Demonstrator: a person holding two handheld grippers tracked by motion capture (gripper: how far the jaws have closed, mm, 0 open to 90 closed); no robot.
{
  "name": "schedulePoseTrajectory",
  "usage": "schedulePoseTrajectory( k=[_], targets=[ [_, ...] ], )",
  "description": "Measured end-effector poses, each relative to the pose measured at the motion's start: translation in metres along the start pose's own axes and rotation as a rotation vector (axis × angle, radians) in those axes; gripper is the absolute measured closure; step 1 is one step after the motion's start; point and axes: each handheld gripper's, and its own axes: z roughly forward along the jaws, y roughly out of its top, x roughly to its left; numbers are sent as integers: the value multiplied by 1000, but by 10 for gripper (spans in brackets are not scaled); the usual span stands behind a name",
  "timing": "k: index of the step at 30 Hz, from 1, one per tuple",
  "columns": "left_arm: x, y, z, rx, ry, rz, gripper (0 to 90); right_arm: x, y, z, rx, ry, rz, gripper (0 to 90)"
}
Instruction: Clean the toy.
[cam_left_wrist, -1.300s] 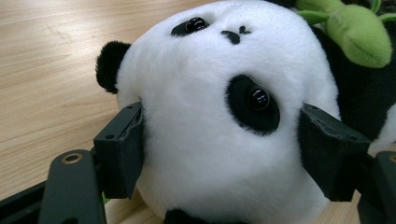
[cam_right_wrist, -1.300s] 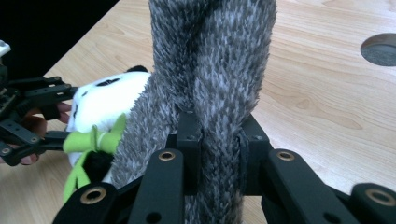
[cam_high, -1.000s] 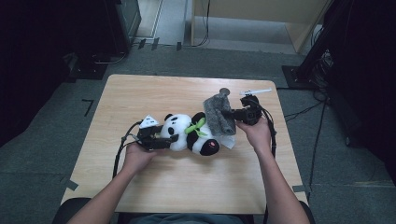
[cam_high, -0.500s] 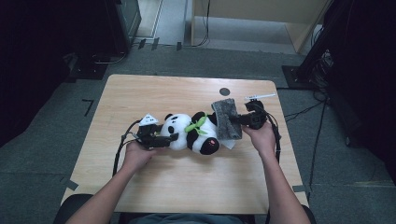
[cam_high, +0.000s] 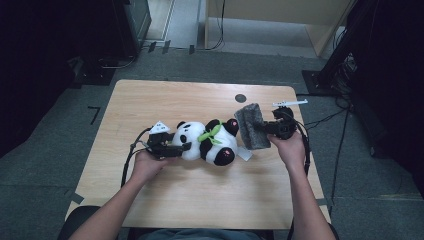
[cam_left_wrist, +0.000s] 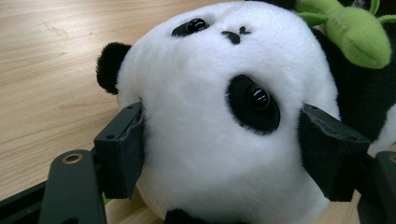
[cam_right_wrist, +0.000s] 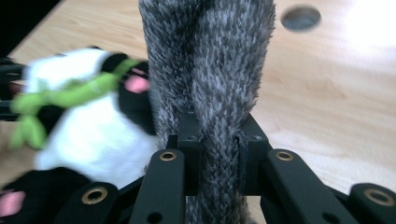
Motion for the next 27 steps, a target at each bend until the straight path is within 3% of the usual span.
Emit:
schedulePoseTrajectory(
  k=[1,6,11,12,14,18,19,27],
  targets=[
    [0,0,0,0,0,0,239,0,0,0,0,0,0,764],
    [0,0,0,-1,4,2,239,30,14,-20,-41,51,-79,765],
    [0,0,0,1,3,2,239,57,23,-22,-45,102,-149,765],
    [0,0,0,1,3,2,239,57,23,-22,-45,102,-149,765],
    [-1,0,0,2,4,2,239,72,28,-19,-40,120,-196,765],
    [-1,0,0,0,5,1,239,83,32,-16,-35,139,-222,764],
    [-1,0,1,-3,7,0,239,92,35,-11,-31,156,-244,765],
    [-2,0,2,-9,8,-3,240,119,43,13,-2,215,-304,764]
  ],
)
